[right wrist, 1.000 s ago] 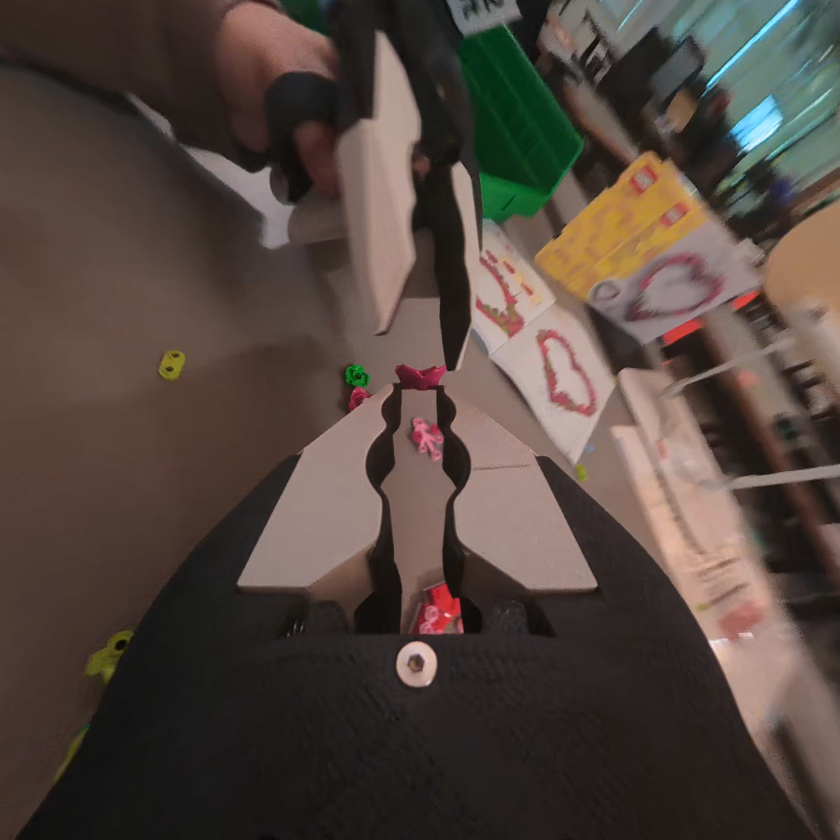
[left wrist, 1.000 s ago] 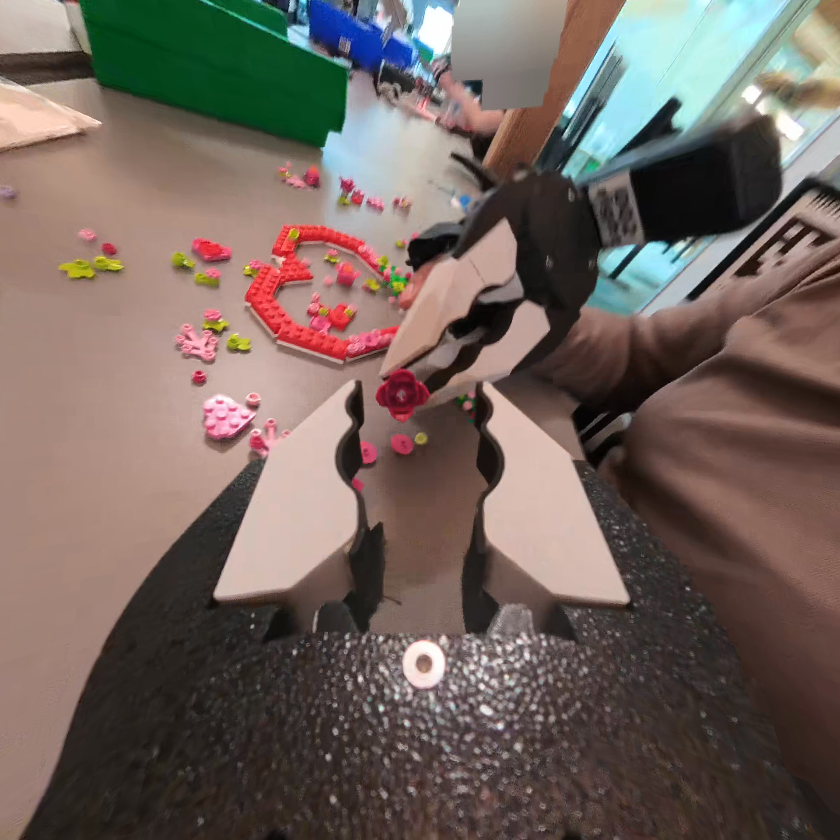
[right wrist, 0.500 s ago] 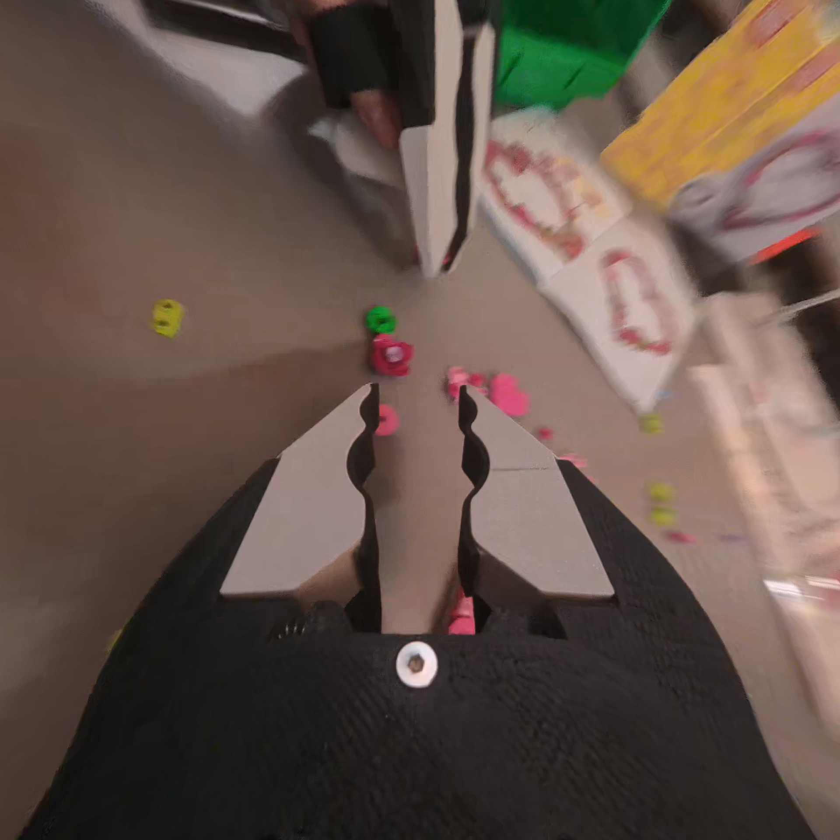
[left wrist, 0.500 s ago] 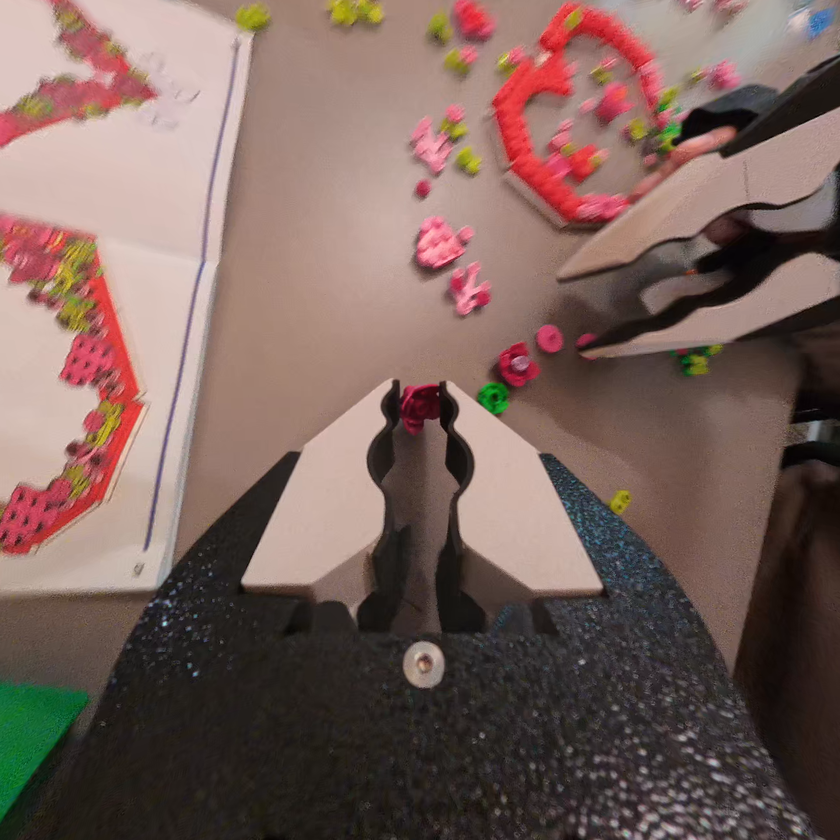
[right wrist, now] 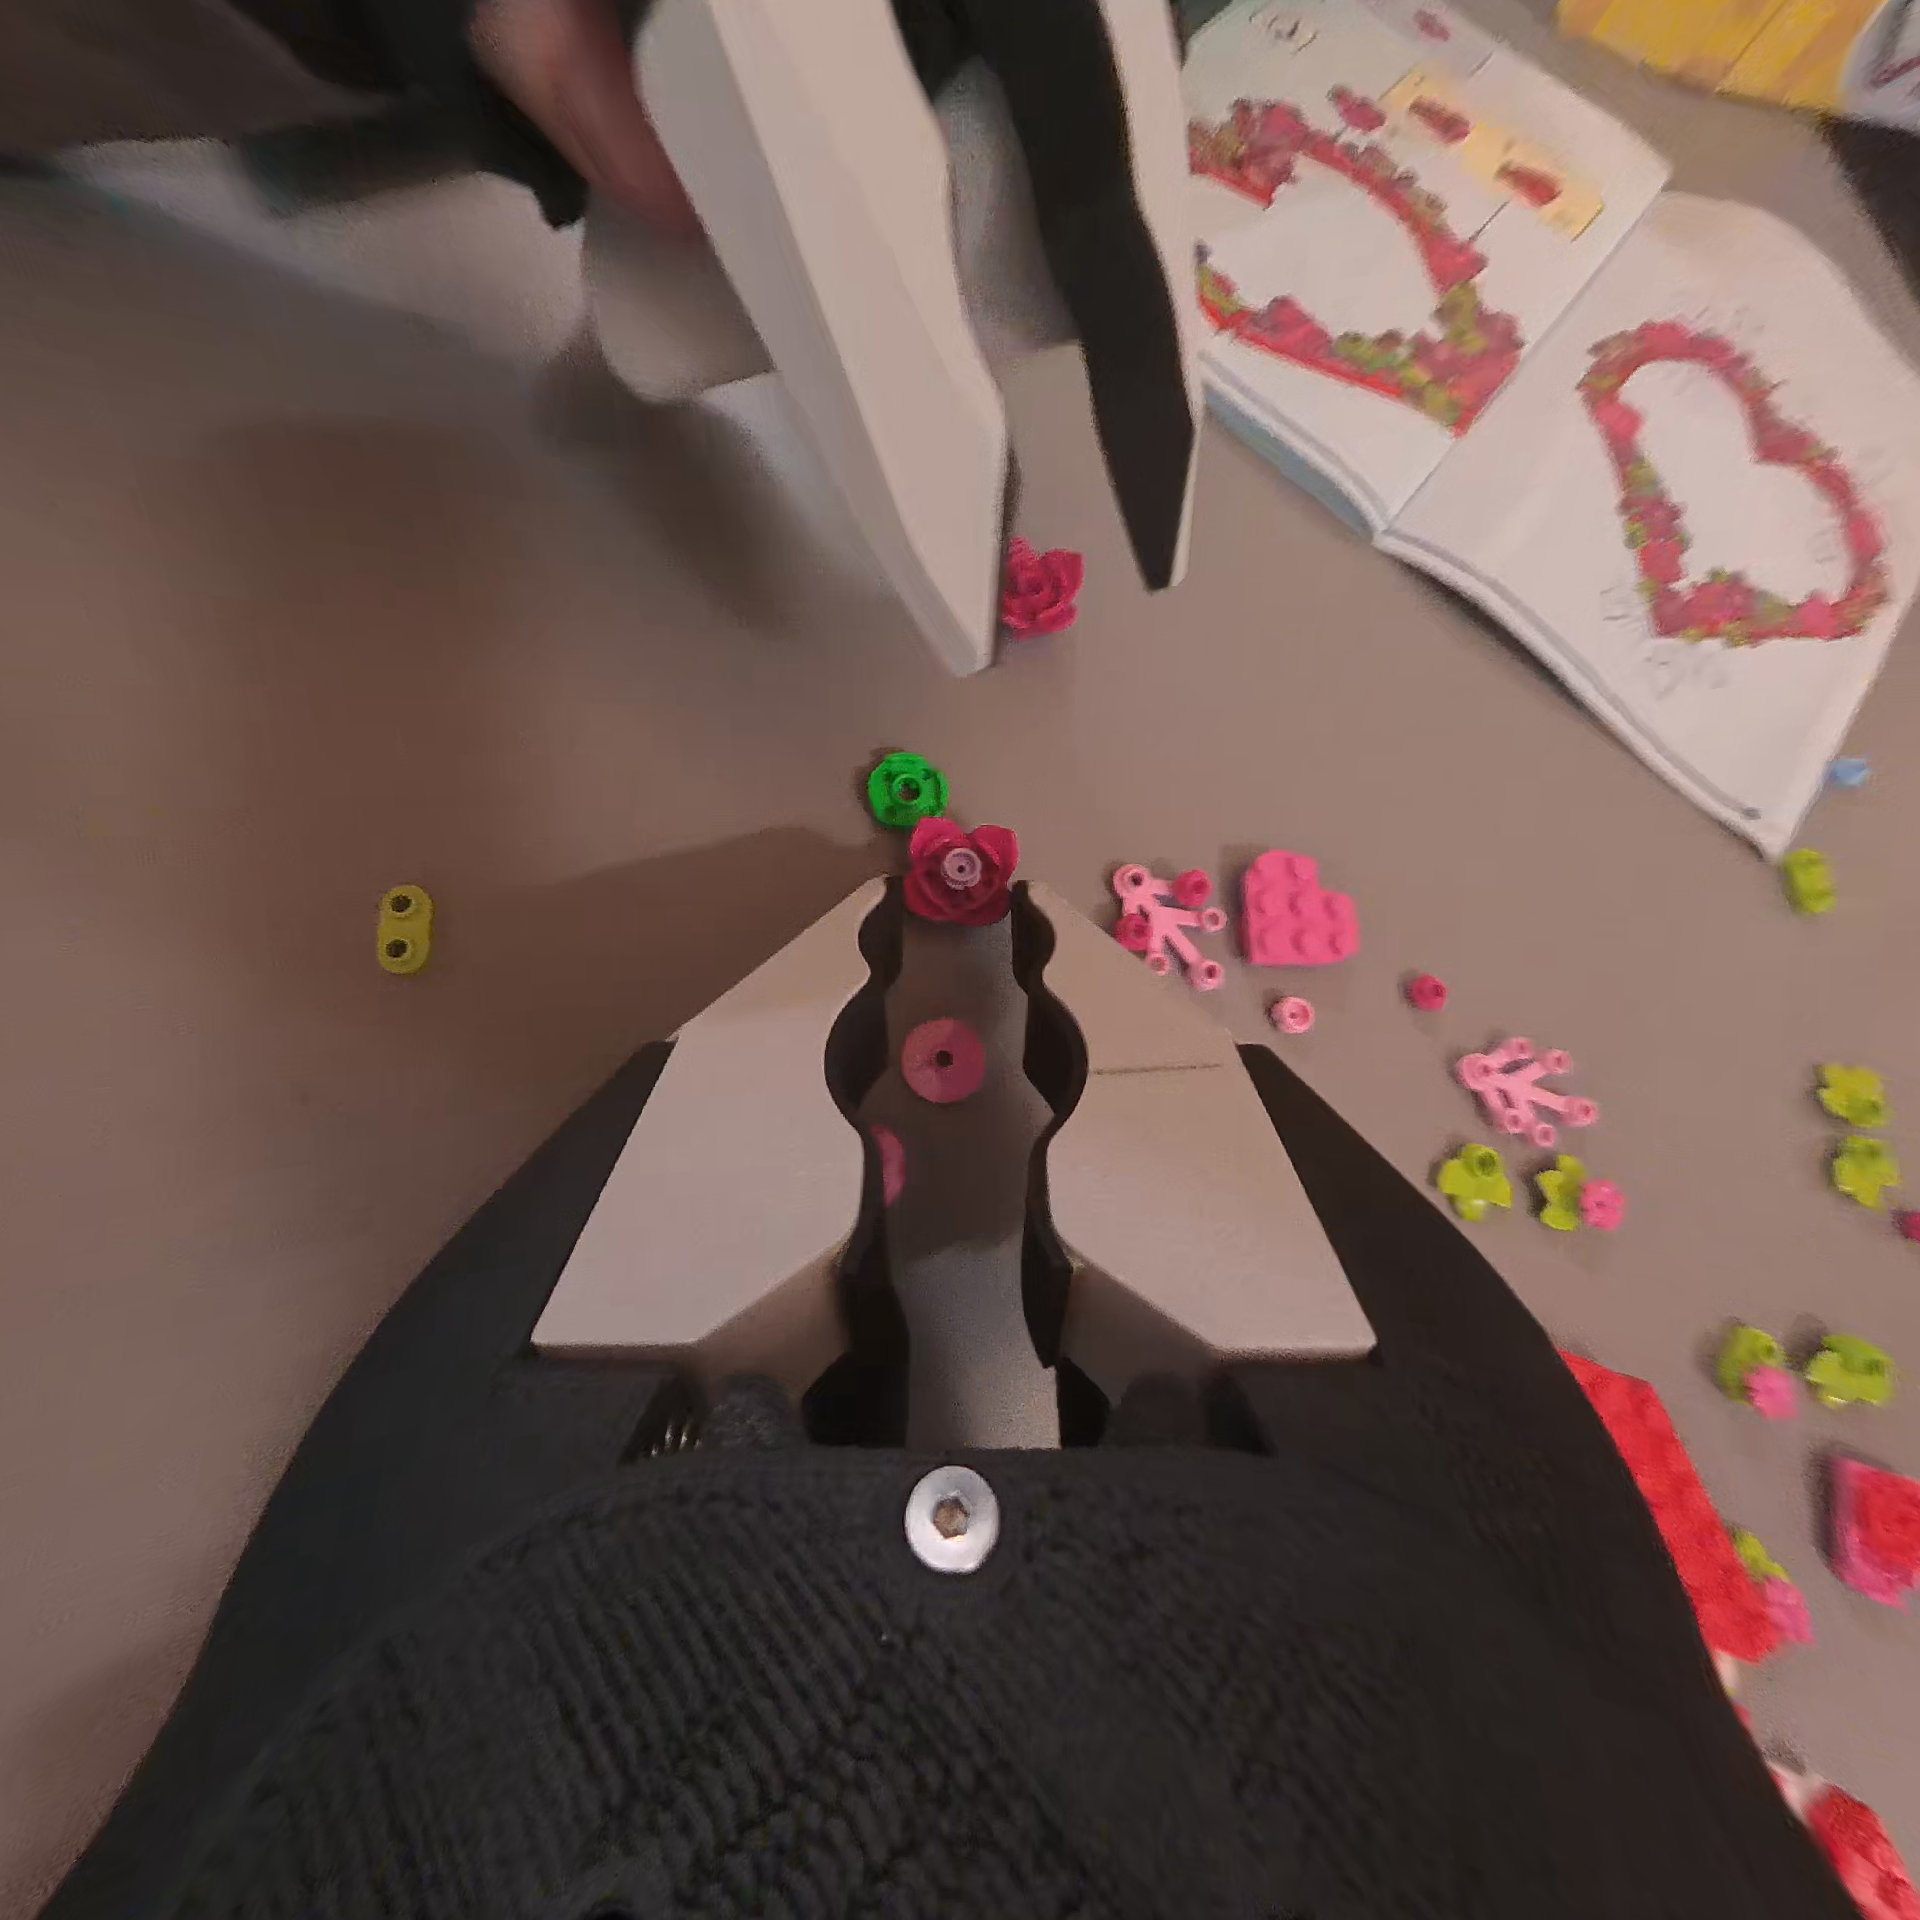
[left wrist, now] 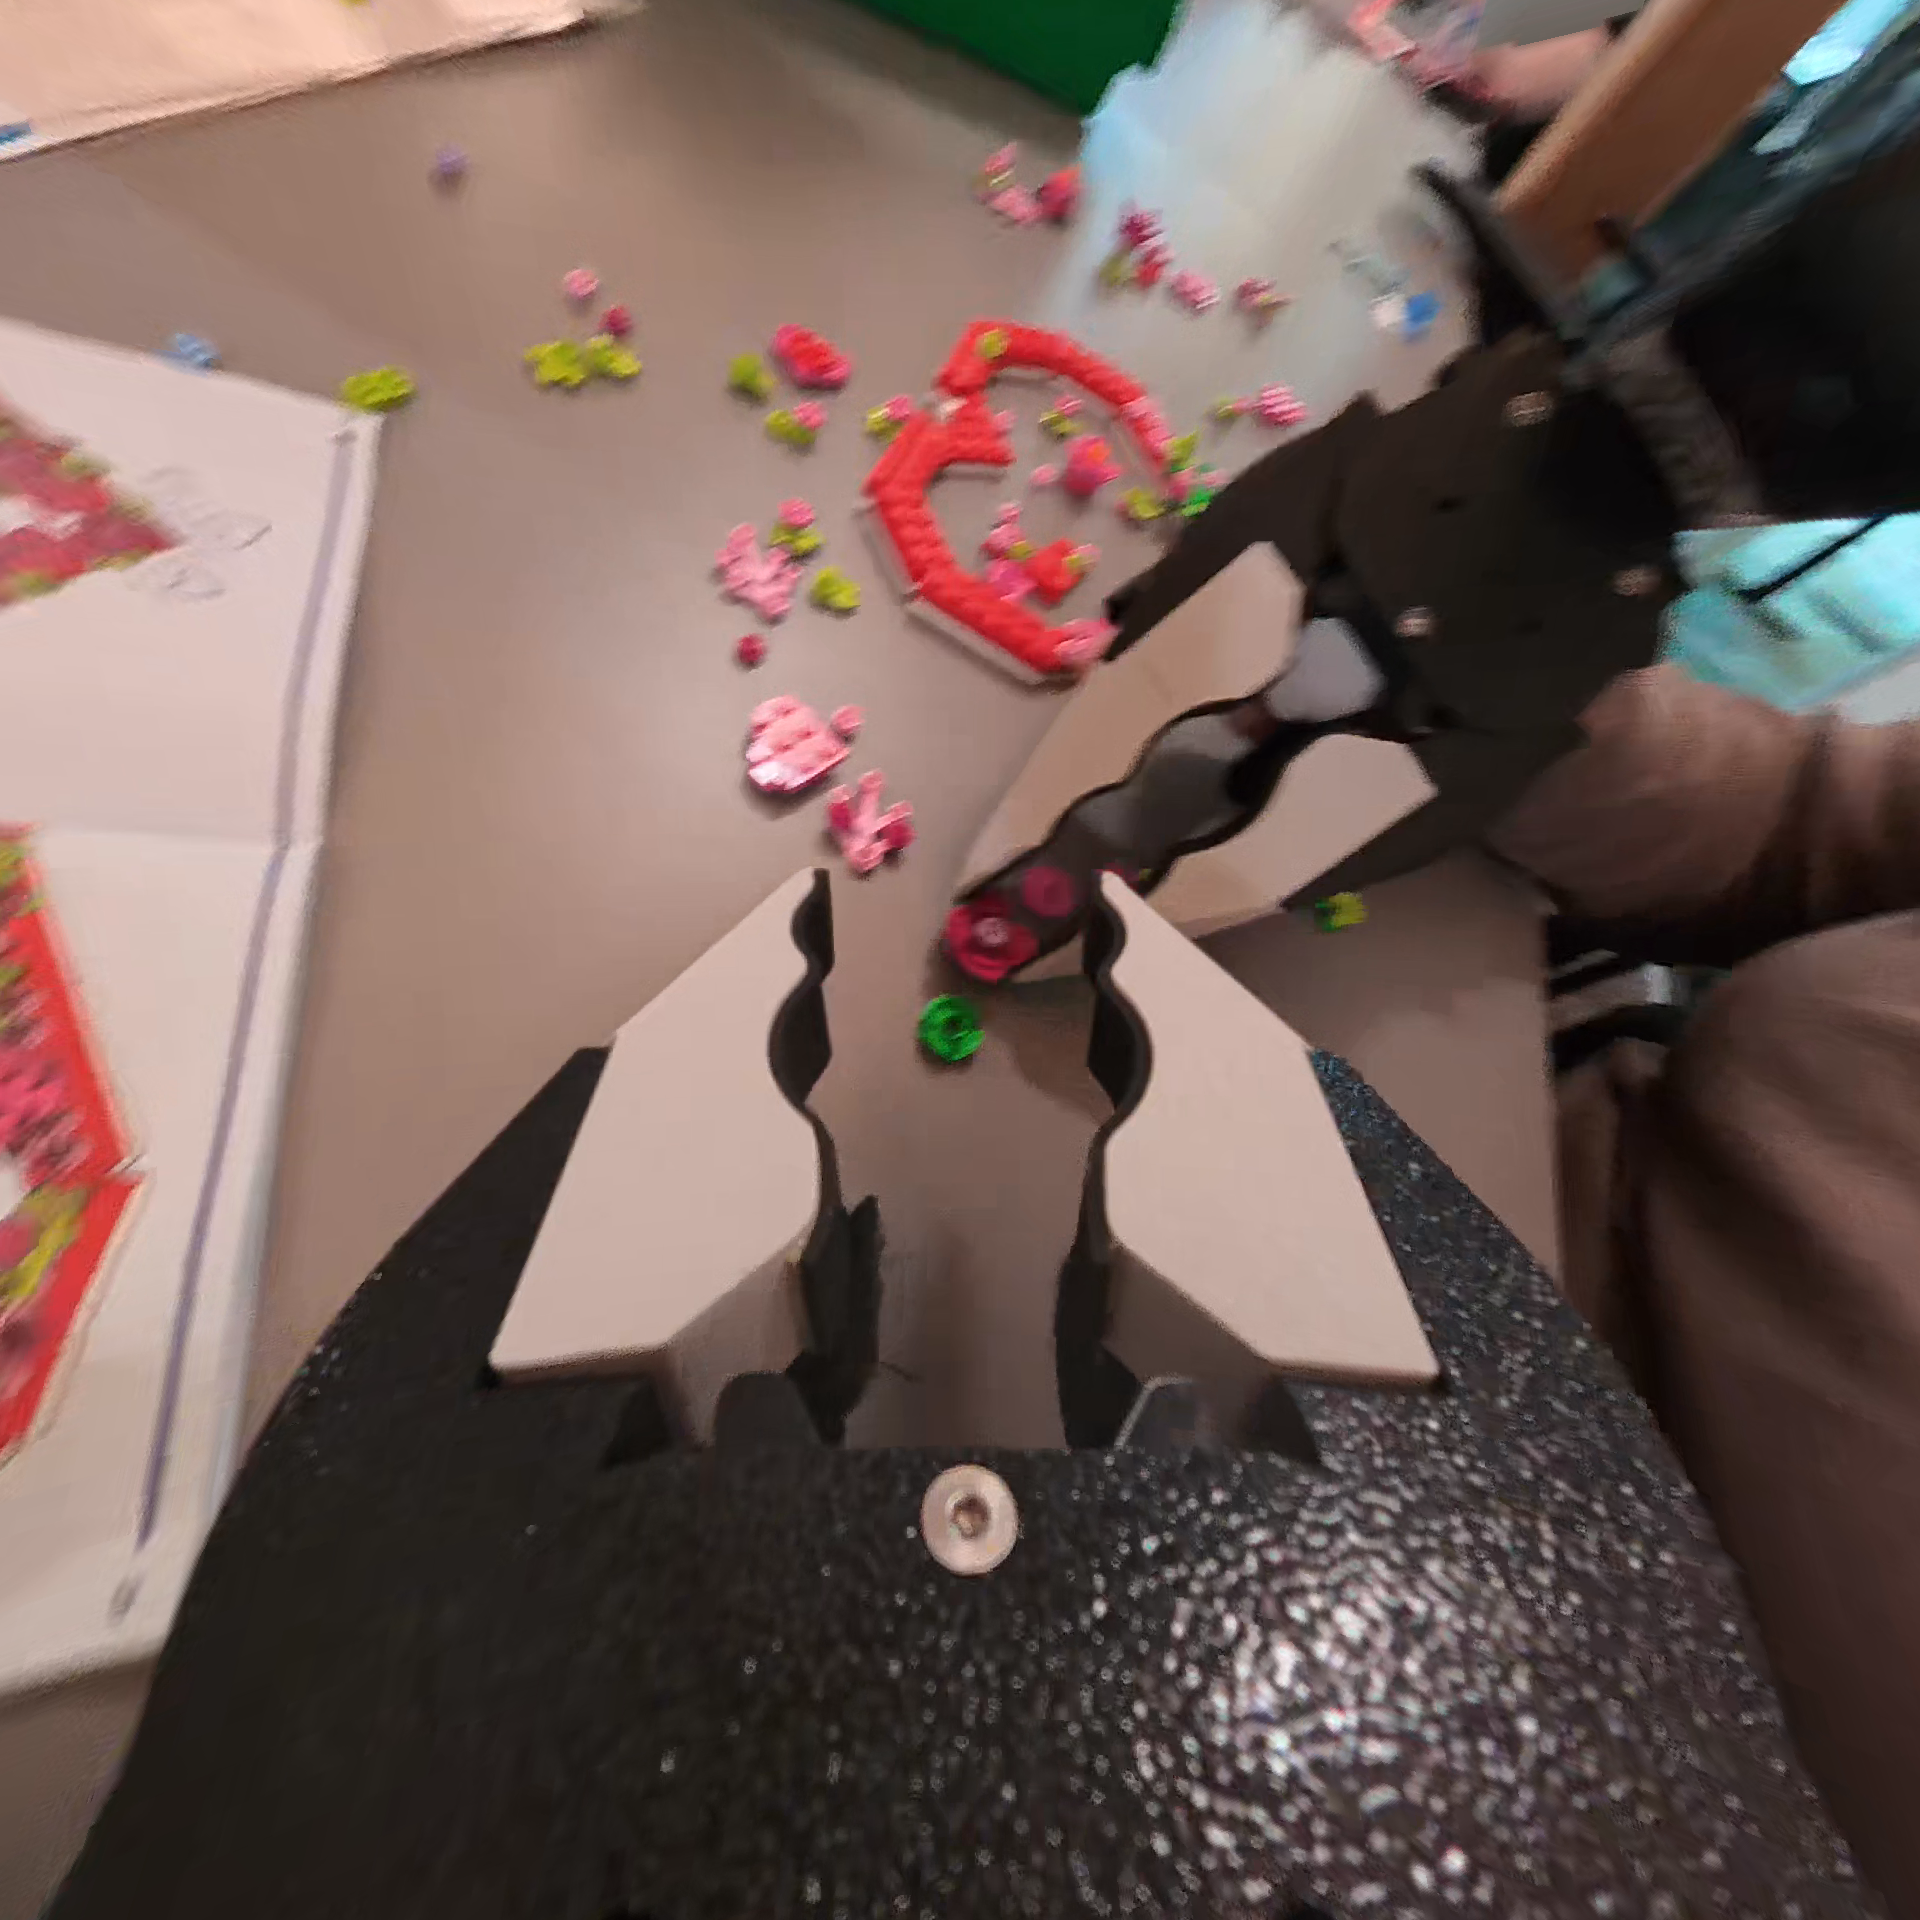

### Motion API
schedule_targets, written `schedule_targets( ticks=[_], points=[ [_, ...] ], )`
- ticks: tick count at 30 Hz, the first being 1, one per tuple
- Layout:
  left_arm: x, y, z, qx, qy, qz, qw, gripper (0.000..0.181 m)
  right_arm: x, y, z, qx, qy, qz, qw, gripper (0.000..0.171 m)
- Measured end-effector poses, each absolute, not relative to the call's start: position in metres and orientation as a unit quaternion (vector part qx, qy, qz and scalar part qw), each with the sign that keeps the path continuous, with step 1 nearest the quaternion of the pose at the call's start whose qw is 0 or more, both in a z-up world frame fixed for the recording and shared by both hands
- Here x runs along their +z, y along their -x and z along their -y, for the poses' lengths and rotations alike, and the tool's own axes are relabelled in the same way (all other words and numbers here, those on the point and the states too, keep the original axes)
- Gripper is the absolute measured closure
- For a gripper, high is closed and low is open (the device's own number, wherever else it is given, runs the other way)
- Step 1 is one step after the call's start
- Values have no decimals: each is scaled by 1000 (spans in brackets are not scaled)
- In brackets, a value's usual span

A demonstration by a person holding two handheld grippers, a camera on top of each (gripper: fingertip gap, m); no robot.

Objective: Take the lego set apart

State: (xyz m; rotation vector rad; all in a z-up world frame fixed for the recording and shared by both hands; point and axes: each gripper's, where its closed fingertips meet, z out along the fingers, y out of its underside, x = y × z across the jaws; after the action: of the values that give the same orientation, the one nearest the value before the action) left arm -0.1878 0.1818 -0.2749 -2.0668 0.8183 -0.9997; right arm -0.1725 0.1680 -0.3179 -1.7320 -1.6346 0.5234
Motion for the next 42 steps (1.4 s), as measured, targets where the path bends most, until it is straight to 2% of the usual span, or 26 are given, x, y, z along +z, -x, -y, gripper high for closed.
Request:
schedule_targets(
  ticks=[1, 3, 6, 10, 12, 16, 18, 29, 36, 42],
  points=[
    [-266, 182, -177, -408, 773, -331, 355, 136, -312, 172, -171, 204, 665, 621, 360, 150],
    [-249, 174, -171, -424, 725, -369, 398, 128, -293, 172, -178, 232, 663, 587, 403, 152],
    [-236, 170, -174, -334, 677, -429, 497, 125, -248, 173, -178, 362, 643, 502, 452, 152],
    [-217, 164, -180, -155, 611, -462, 624, 124, -206, 166, -171, 520, 601, 414, 444, 152],
    [-213, 161, -179, -100, 589, -471, 650, 132, -201, 165, -169, 554, 592, 397, 430, 152],
    [-209, 152, -170, -96, 560, -485, 665, 157, -201, 168, -157, 585, 577, 405, 401, 152],
    [-205, 154, -169, -90, 553, -482, 673, 163, -200, 170, -154, 592, 571, 408, 396, 152],
    [-209, 156, -170, -28, 529, -515, 673, 168, -202, 163, -160, 614, 581, 388, 367, 148],
    [-219, 154, -170, -2, 526, -541, 656, 168, -206, 163, -157, 636, 584, 384, 327, 159],
    [-222, 152, -169, 5, 524, -548, 652, 168, -209, 163, -158, 639, 592, 379, 313, 161]
  ],
)
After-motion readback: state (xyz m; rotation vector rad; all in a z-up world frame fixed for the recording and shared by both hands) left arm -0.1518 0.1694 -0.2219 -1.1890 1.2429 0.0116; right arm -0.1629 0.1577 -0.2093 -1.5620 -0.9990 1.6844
